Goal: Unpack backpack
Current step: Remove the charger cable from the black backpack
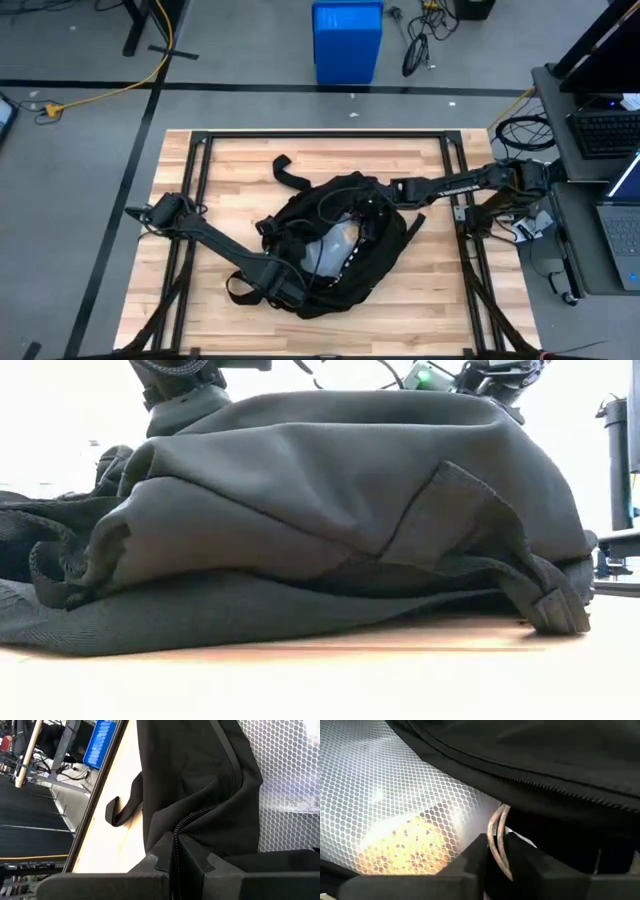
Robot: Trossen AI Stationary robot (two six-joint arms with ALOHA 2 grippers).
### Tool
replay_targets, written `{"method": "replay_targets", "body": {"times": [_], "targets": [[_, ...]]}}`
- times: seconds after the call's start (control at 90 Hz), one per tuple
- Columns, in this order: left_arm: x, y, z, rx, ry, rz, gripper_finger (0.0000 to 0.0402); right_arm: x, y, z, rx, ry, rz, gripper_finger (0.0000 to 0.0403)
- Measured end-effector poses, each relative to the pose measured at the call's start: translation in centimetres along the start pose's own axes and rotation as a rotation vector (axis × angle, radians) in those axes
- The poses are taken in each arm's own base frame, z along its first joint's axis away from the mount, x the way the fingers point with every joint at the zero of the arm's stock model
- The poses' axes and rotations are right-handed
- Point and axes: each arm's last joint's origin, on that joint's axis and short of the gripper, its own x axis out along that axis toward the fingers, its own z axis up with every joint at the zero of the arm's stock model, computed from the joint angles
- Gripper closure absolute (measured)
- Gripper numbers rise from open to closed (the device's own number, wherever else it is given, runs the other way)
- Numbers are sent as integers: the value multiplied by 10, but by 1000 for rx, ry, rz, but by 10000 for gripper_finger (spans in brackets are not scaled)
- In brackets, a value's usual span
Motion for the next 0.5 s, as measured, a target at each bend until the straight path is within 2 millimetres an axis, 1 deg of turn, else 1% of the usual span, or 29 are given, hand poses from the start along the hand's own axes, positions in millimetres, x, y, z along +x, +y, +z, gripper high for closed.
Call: {"method": "replay_targets", "body": {"times": [0.089,0.167,0.322,0.5], "targets": [[0,0,0,0,0,0,394,0,0,0,-10,1,2,393],[0,0,0,0,0,0,394,0,0,0,-15,1,11,396],[0,0,0,0,0,0,394,-2,1,5,2,5,12,368],[0,0,0,0,0,0,394,-4,4,11,20,-11,11,322]]}}
